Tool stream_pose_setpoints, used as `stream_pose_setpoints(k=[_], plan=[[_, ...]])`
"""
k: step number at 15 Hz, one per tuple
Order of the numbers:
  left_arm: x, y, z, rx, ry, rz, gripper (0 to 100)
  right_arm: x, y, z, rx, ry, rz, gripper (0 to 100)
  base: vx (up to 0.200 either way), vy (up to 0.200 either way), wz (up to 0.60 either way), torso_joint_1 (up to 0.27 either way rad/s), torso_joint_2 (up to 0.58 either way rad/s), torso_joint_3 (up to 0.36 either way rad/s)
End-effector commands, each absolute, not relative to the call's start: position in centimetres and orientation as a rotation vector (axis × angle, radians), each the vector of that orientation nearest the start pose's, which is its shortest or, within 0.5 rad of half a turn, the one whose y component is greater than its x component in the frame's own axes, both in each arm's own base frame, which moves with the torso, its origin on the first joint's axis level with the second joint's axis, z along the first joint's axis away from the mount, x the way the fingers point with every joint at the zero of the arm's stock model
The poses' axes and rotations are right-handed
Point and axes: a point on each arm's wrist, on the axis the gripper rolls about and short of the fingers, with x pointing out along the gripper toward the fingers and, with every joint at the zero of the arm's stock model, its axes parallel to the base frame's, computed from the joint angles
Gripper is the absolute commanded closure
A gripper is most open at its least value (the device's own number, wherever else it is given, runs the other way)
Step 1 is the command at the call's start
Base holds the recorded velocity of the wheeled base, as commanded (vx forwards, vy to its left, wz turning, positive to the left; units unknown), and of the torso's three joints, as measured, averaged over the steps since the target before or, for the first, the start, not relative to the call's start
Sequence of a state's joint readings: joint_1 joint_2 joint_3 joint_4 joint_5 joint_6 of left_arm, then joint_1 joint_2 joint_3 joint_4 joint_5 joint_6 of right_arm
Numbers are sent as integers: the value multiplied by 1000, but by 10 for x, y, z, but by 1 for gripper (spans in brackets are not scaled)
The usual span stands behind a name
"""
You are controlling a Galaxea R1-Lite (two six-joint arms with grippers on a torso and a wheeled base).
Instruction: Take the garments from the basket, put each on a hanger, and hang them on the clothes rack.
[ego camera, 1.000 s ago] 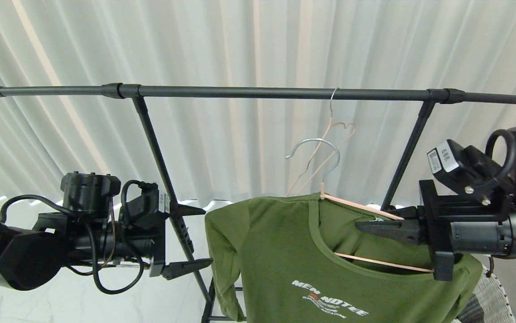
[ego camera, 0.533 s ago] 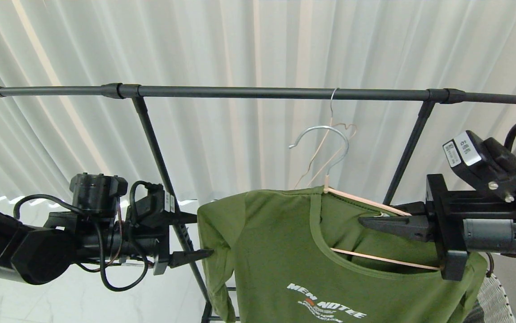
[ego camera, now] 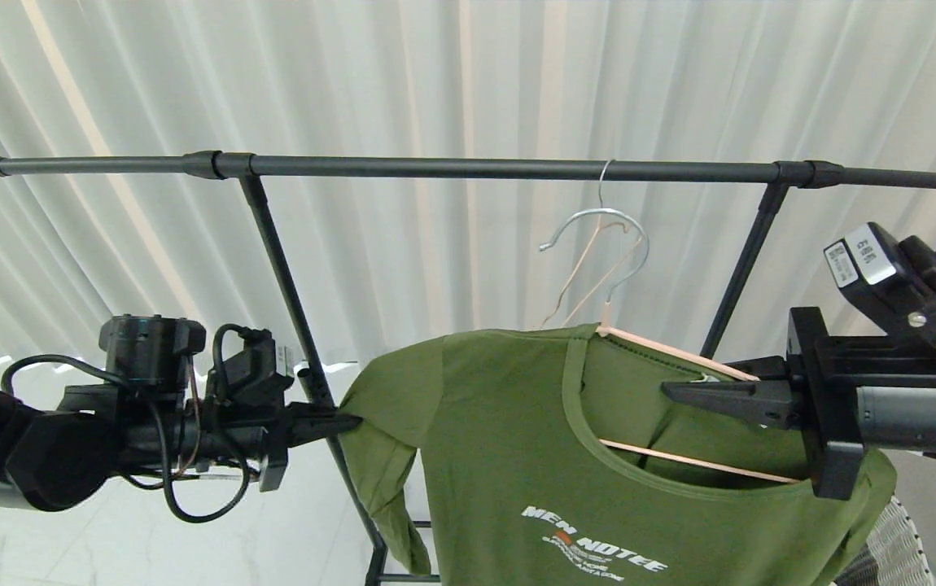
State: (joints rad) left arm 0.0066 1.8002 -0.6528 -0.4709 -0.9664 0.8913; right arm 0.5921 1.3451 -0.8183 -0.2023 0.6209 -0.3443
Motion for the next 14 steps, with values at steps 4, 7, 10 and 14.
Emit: stream_pose_setpoints(k=[4,7,10,14], plan=[[279,12,109,461,178,-1003,100,169,123,244,-290,113,1218,100,0,0,0,0,0,0],[278,13,111,464,171,-999,100,169,123,245,-288,110,1217,100,0,0,0,0,0,0],[275,12,115,474,160,-997,100,169,123,245,-288,110,1217,100,0,0,0,0,0,0],[271,11,115,467,161,-1004,0,169,123,245,-279,115,1215,100,0,0,0,0,0,0]])
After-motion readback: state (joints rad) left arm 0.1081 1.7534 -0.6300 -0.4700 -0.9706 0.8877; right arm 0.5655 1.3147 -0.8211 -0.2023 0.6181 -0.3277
